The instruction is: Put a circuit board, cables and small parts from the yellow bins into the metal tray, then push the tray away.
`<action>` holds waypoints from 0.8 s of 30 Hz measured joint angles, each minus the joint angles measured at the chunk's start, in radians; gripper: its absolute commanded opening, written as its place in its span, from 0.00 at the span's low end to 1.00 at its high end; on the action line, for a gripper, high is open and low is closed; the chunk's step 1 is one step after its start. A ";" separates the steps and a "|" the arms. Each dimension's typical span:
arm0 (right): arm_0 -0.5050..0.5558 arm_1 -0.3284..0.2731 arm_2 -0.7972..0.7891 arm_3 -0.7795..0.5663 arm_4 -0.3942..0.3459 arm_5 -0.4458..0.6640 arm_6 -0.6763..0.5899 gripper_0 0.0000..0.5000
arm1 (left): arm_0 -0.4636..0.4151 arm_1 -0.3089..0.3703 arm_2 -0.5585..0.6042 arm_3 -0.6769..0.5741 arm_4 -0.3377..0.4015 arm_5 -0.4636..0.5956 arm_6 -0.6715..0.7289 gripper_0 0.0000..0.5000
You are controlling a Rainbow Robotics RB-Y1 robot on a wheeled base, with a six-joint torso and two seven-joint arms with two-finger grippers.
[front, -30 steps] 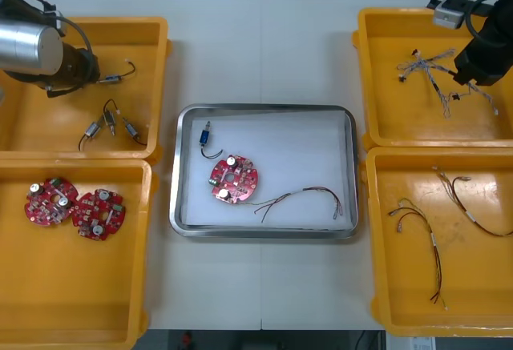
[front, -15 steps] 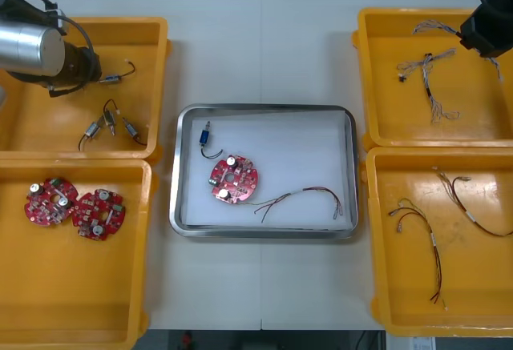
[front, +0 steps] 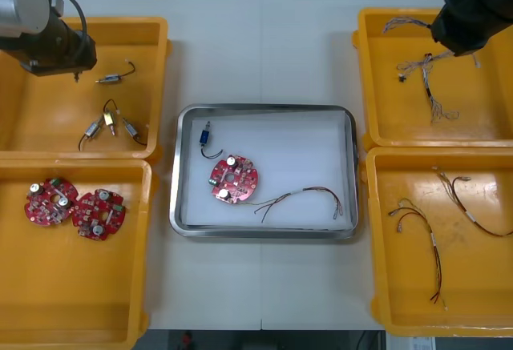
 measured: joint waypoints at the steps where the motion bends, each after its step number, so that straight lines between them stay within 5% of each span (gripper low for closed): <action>1: 0.000 0.007 0.015 -0.008 -0.003 0.000 0.000 0.00 | 0.000 0.000 0.008 -0.016 -0.003 0.021 0.000 0.00; 14: 0.000 0.128 0.200 -0.100 -0.050 0.000 -0.054 0.00 | 0.021 0.002 0.020 -0.323 -0.016 0.332 0.000 0.00; 24: 0.016 0.161 0.379 -0.108 -0.090 0.000 -0.139 0.00 | 0.094 0.001 0.051 -0.584 0.023 0.502 0.000 0.00</action>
